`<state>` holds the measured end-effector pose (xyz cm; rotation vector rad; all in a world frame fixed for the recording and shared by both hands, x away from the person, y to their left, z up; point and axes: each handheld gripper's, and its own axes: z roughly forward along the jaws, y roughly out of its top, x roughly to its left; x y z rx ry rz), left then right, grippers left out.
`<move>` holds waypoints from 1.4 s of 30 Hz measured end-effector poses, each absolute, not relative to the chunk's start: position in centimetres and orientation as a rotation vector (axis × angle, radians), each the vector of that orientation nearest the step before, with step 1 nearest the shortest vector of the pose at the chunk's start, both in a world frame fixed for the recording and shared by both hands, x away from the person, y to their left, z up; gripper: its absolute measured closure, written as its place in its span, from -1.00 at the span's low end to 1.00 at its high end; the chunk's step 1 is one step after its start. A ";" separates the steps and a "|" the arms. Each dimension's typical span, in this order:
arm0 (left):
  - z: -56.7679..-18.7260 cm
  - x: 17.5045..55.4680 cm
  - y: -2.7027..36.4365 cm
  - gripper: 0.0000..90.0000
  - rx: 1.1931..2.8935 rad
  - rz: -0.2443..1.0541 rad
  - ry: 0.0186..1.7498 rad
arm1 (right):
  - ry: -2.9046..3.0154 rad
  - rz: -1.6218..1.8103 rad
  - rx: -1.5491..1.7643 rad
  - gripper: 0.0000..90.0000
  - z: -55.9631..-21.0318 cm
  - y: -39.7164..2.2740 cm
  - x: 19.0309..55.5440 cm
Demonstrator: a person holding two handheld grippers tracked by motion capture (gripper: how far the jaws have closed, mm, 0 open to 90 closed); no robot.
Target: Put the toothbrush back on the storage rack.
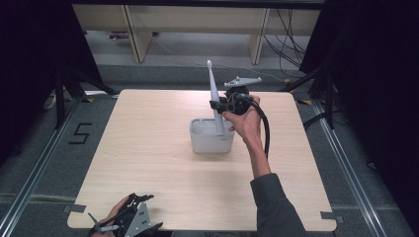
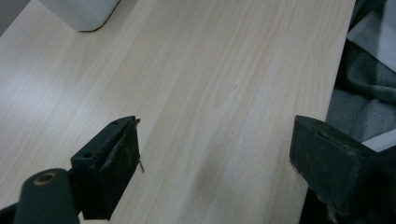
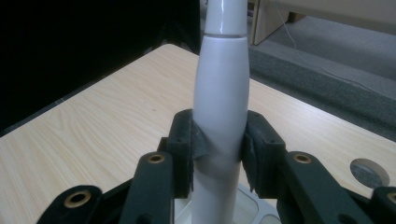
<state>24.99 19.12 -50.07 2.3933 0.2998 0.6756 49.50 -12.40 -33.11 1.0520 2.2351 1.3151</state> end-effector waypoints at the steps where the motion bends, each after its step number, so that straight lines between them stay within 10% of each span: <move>1: -50.2 25.0 19.1 -0.65 2.376 0.677 0.307 | 2.231 1.319 1.064 0.49 -33.2 -12.2 49.7; 42: -50.3 25.1 19.0 -0.65 2.381 0.694 0.303 | 2.329 1.164 1.059 0.49 -38.7 -10.2 51.1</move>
